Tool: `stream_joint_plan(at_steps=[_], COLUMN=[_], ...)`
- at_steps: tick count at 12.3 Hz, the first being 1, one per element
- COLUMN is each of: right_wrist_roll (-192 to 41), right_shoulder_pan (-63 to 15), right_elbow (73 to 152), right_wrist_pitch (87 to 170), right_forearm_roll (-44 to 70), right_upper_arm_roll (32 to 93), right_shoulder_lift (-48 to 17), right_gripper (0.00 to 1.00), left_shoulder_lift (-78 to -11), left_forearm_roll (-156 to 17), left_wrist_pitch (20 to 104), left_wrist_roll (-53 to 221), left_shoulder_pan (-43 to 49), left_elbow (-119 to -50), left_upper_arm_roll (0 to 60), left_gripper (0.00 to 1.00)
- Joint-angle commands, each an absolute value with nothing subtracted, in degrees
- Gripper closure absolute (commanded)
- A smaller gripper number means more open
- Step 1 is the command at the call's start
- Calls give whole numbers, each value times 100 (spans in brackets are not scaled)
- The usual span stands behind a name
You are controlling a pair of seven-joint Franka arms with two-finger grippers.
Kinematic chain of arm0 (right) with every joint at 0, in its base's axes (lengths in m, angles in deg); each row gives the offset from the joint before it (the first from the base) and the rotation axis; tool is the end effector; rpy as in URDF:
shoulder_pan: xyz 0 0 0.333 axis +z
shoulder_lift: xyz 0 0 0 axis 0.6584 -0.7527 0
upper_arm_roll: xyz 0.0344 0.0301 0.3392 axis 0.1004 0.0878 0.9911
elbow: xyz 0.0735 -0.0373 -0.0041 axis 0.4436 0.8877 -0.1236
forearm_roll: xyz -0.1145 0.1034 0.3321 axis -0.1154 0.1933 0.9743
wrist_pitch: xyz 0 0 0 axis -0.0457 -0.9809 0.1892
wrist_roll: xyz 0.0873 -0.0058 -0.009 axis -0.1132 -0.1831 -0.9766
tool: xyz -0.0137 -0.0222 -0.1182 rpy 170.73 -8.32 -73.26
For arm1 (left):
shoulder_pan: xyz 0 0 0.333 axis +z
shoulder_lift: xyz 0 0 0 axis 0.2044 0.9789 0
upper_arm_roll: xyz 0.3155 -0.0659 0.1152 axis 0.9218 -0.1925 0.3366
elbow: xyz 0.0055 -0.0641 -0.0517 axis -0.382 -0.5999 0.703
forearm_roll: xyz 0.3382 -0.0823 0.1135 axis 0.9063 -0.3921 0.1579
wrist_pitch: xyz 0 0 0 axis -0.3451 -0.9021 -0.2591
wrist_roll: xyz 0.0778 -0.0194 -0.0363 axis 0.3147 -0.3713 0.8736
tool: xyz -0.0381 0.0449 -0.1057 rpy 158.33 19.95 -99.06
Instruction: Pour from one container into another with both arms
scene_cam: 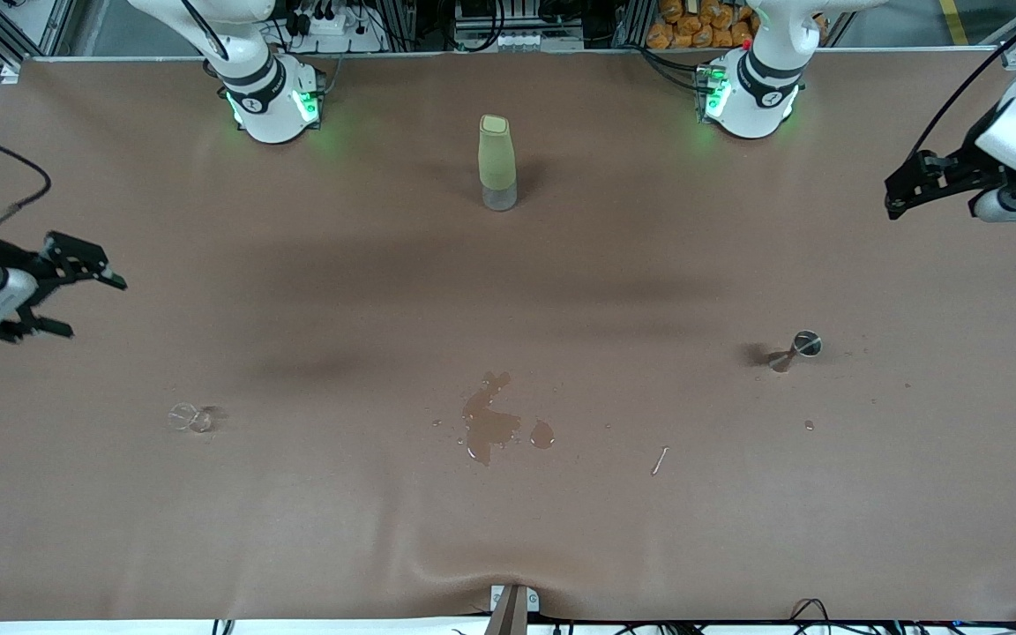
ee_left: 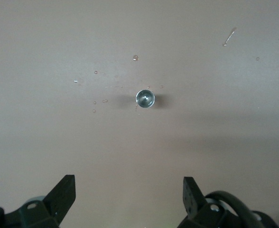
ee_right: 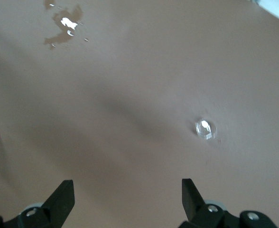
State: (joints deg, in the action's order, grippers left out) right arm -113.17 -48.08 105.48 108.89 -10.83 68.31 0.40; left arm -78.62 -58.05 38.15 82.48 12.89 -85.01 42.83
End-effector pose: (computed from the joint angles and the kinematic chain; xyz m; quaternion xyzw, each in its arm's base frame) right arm 0.5712 -0.0400 0.5655 -0.9490 -0.2928 -0.0220 0.1144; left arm 0.4816 -0.0354 0.6336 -0.9995 -0.0033 -0.0137 0.0281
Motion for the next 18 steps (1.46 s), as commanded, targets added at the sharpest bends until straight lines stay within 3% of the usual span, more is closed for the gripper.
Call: stream_joint_plan(at_steps=[1, 8, 18], right_wrist_roll=[-10518, -7538, -7254], right_shoulder_pan=[-4680, -4356, -4338], right_elbow=[10805, 10691, 10691], right_wrist_pitch=[10903, 10138, 9945], right_forearm_roll=[-1535, -2213, -2204], right_upper_arm_roll=[6739, 6721, 6589], right_shoulder_lift=[432, 713, 1021], right_gripper=[0, 0, 0], left_shoulder_lift=[-8078, -8158, -8228], left_forearm_roll=[-5815, -5806, -6078], left_wrist_pitch=[3721, 3712, 3572], left_wrist_roll=[8310, 8231, 8705], left_shoulder_pan=[1250, 1188, 1100], left_elbow=[-8582, -8548, -8495], left_upper_arm_roll=[4285, 4293, 4302], left_gripper=[0, 0, 0])
